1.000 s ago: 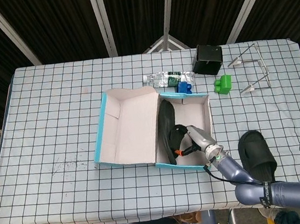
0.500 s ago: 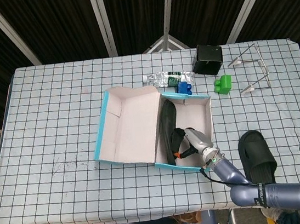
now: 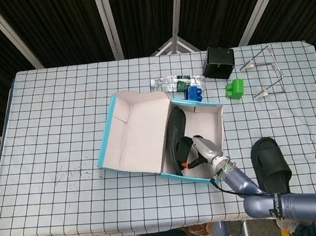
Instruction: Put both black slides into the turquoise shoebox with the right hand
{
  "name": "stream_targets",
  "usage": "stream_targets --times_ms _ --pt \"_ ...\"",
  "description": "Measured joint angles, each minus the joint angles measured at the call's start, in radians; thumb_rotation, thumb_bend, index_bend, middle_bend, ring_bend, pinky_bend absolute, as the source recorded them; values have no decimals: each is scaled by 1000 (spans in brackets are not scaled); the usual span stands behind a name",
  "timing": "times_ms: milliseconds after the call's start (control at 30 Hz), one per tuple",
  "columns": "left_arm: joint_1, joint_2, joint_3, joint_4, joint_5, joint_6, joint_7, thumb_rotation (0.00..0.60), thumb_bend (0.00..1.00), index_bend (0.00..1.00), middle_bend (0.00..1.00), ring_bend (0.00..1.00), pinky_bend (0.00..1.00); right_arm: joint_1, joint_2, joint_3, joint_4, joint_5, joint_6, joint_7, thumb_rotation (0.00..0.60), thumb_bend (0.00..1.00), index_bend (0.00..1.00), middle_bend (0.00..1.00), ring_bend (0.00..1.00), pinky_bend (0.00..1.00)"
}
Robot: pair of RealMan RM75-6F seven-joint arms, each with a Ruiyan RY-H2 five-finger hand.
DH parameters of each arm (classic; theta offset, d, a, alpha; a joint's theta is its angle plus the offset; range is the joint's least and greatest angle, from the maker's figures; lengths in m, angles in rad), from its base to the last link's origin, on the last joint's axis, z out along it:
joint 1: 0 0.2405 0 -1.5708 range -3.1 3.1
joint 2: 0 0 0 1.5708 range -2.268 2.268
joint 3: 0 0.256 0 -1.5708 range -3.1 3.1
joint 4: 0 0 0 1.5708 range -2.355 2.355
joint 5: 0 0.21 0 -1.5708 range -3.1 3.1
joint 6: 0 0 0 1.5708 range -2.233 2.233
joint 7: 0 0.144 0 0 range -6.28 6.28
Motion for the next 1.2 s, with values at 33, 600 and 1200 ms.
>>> stream_targets --times_ms 33,600,1200 --pt "0 0 0 0 0 -1 0 600 202 98 8 0 80 0 3 2 -3 -6 -7 5 600 368 371 331 173 10" --pt "1 1 -1 1 -2 0 -3 600 202 98 7 0 80 -15 2 17 -1 -139 -57 75 600 342 297 132 28 0" --pt "2 0 -1 -3 -3 2 1 600 202 98 7 0 80 -11 32 30 -3 -183 -45 84 600 296 169 50 0 0"
